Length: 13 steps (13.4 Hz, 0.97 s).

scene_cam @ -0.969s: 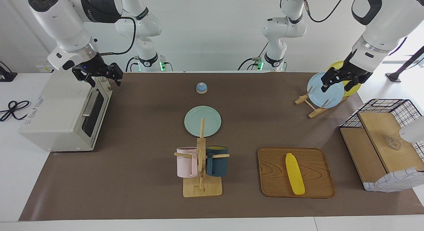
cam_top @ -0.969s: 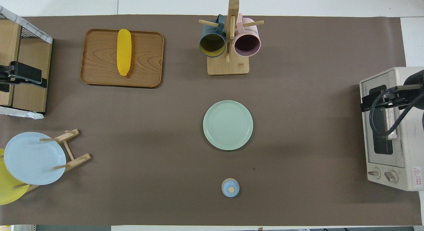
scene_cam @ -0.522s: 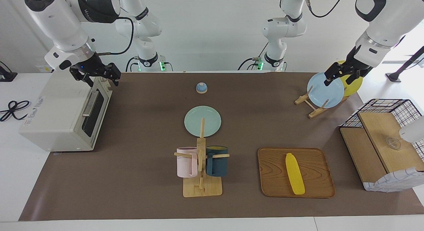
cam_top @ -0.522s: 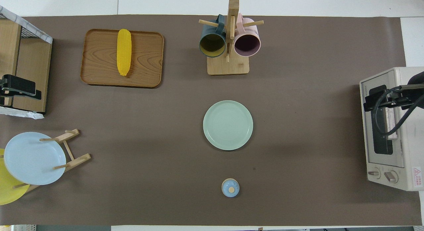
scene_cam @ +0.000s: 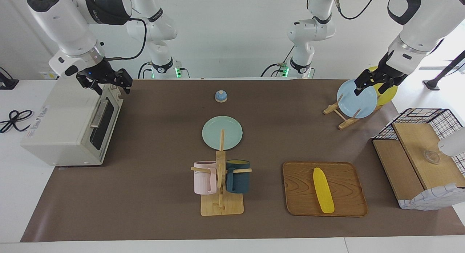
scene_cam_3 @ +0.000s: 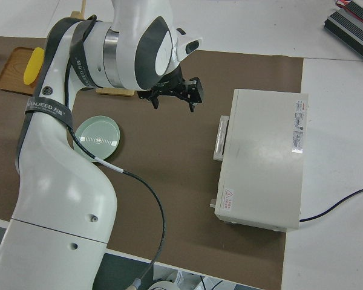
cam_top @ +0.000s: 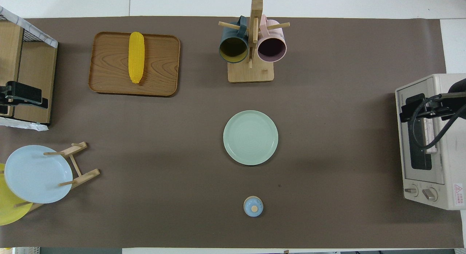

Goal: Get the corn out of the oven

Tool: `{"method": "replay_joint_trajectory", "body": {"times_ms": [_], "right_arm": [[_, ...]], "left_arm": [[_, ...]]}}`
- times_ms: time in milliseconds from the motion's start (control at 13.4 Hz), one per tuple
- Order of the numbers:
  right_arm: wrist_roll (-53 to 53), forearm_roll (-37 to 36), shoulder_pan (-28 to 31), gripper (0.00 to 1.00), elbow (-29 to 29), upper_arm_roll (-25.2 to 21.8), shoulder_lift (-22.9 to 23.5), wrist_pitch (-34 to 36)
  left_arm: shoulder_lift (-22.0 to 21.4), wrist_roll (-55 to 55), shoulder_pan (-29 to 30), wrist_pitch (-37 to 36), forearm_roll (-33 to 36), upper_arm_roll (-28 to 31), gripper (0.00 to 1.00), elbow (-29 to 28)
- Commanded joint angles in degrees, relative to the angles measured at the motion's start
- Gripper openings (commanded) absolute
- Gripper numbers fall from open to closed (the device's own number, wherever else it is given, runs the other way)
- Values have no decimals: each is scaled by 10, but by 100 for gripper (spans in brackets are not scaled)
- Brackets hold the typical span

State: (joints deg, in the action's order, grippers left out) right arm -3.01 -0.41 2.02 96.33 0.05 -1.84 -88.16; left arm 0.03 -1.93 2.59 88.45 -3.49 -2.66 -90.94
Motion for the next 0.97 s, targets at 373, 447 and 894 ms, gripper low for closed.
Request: {"method": "replay_joint_trajectory", "body": {"times_ms": [373, 447, 894], "right_arm": [[-15, -2, 11, 100, -4, 8, 0, -2], [-15, -2, 11, 100, -4, 8, 0, -3], [-15, -2, 11, 100, -4, 8, 0, -2]], "left_arm": [[-17, -8, -59, 7, 9, 44, 100, -20], [-18, -8, -58, 7, 9, 44, 100, -20], [-20, -4, -51, 14, 9, 43, 100, -20]]}}
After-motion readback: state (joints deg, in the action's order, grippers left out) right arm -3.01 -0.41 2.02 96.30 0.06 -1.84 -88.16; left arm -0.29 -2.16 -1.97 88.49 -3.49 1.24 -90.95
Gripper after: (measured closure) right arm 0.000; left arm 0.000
